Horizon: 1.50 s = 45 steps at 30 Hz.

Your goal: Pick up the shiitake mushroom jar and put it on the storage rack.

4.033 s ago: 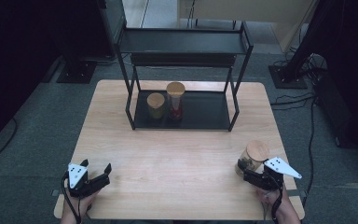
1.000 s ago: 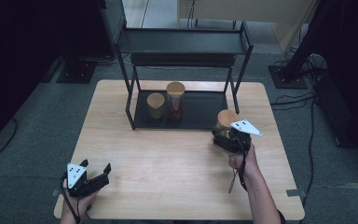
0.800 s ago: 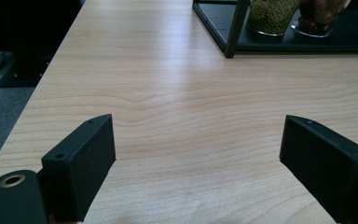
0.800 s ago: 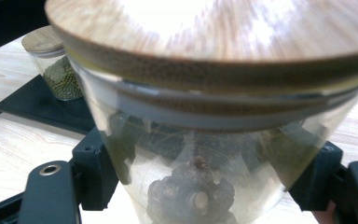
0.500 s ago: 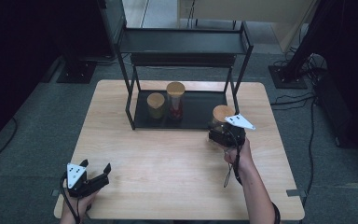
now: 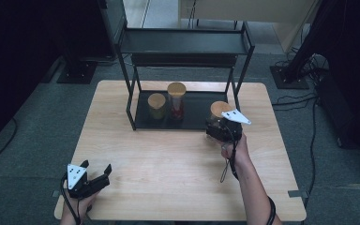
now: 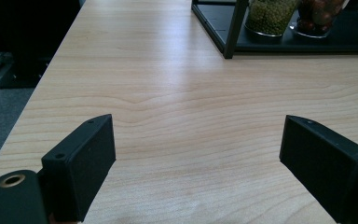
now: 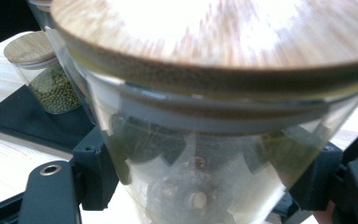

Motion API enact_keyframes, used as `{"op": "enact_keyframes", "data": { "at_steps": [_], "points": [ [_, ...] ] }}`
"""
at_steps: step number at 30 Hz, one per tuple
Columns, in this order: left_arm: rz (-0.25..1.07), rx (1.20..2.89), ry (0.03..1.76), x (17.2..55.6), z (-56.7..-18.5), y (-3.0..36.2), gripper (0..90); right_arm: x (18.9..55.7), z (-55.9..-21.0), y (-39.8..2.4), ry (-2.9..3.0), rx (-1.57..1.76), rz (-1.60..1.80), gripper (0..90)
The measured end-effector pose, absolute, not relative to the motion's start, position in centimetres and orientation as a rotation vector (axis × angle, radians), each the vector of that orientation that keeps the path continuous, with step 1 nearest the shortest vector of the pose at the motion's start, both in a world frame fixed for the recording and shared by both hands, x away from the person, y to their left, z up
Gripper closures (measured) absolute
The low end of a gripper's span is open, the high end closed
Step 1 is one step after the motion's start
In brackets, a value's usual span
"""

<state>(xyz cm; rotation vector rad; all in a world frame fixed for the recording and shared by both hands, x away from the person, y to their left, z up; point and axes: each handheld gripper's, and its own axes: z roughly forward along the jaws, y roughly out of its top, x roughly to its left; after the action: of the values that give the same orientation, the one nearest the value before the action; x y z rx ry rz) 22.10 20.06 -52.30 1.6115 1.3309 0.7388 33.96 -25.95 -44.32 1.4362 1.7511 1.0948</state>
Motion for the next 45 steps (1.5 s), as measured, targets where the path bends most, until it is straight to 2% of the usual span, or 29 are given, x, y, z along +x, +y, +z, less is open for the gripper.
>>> {"op": "enact_keyframes", "data": {
  "at_steps": [21,45],
  "points": [
    [0.736,1.61,1.332,22.1,-52.3,20.1,10.6,36.8,-43.8,-24.7,1.738,1.44,1.092,24.6],
    [0.721,1.598,1.337,22.2,-52.3,20.2,10.6,40.6,-44.9,-24.8,1.722,1.465,1.003,24.6]
  ]
}}
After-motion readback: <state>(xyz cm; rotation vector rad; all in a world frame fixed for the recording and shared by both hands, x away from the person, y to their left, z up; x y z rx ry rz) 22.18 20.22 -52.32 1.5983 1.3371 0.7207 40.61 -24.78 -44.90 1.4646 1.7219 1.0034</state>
